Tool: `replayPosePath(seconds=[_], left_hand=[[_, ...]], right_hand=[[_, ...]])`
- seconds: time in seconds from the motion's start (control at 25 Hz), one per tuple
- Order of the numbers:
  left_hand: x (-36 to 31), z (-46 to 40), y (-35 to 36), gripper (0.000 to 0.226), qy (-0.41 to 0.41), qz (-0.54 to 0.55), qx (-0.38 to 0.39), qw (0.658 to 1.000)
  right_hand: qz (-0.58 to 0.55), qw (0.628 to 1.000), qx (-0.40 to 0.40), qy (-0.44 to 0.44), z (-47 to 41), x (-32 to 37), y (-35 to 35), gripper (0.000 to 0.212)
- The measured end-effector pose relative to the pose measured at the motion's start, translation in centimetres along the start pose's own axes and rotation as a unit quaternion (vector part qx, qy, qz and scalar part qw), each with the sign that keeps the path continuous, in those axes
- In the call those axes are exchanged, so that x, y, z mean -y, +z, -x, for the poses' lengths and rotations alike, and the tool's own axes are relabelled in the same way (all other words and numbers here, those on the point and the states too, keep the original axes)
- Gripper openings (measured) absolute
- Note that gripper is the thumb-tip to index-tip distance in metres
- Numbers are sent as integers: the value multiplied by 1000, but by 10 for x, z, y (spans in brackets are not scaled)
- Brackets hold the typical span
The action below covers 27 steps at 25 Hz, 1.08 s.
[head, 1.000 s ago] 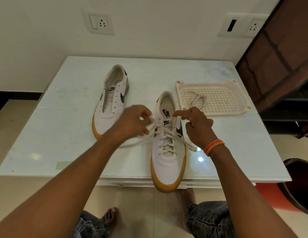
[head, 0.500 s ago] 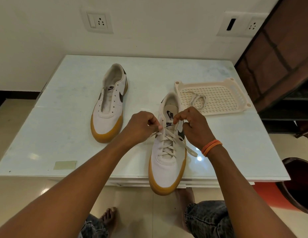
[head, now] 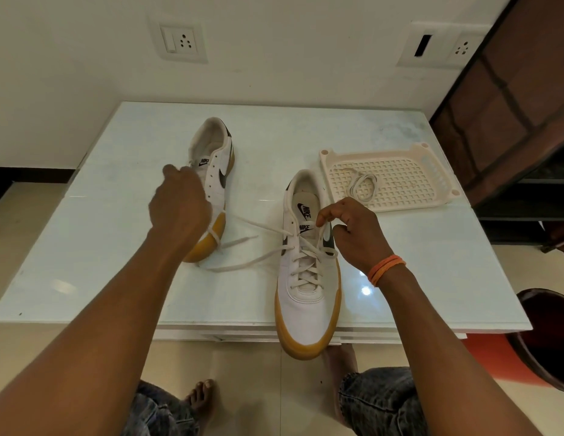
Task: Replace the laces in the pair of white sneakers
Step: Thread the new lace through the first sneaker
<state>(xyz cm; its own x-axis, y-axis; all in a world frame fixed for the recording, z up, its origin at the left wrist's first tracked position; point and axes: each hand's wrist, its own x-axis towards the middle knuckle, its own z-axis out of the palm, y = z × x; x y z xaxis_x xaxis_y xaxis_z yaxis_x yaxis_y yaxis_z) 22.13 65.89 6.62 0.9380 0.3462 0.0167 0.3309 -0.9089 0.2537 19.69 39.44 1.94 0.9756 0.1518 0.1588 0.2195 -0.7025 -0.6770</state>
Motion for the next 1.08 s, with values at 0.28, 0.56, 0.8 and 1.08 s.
replayPosePath(seconds=[0.28,0.56,0.8,1.08], left_hand=[[-56,47,31,15,179,207,236,933],[-42,25,12,7,155,207,115,959],[-24,18,16,13,156,116,33,980],[-40,37,13,32,109,134,324,930]], right_hand=[[-5,1000,6,11,0,-1,0,44],[2,1000,12,6,-1,-4,-2,45],[9,1000,19,4,0,-2,-3,44],[-31,999,-16,-21,2,2,2,37]])
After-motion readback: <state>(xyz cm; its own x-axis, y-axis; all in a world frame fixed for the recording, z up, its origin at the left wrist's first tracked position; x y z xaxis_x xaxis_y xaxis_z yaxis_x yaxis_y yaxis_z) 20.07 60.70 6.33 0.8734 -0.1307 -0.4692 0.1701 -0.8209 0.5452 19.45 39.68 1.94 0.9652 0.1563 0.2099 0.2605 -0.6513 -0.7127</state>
